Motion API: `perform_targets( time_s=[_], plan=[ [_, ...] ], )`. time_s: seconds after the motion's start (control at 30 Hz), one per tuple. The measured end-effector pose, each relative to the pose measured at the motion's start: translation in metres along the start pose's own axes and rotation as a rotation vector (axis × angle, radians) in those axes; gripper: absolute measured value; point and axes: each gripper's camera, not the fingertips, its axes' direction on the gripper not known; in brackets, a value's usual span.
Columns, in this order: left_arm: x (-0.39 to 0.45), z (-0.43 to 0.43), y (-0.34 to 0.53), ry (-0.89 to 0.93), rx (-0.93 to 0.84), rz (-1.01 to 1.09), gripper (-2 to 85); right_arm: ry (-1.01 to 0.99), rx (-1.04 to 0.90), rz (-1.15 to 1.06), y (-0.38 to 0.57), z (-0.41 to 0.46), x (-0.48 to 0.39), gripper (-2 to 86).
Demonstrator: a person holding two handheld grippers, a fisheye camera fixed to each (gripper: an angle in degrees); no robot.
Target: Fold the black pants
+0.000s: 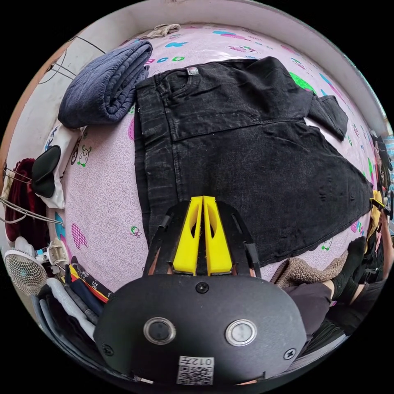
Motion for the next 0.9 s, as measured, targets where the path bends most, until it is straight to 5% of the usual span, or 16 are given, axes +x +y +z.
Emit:
perform_targets(
  time_s=[0.23, 0.37, 0.9],
  plan=[
    [-0.009, -0.012, -0.004, 0.004, 0.0, -0.029, 0.6, -0.05, -0.043, 0.065, -0.027, -0.048, -0.029, -0.8],
    [-0.031, -0.048, -0.015, 0.131, 0.223, -0.146, 0.6, -0.185, 0.023, 0.104, -0.054, -0.095, -0.035, -0.7],
    [-0.05, -0.013, -0.15, 0.056, 0.077, -0.193, 0.6, -0.466, 0.197, 0.148, -0.253, -0.243, -0.085, 6.8]
  ],
)
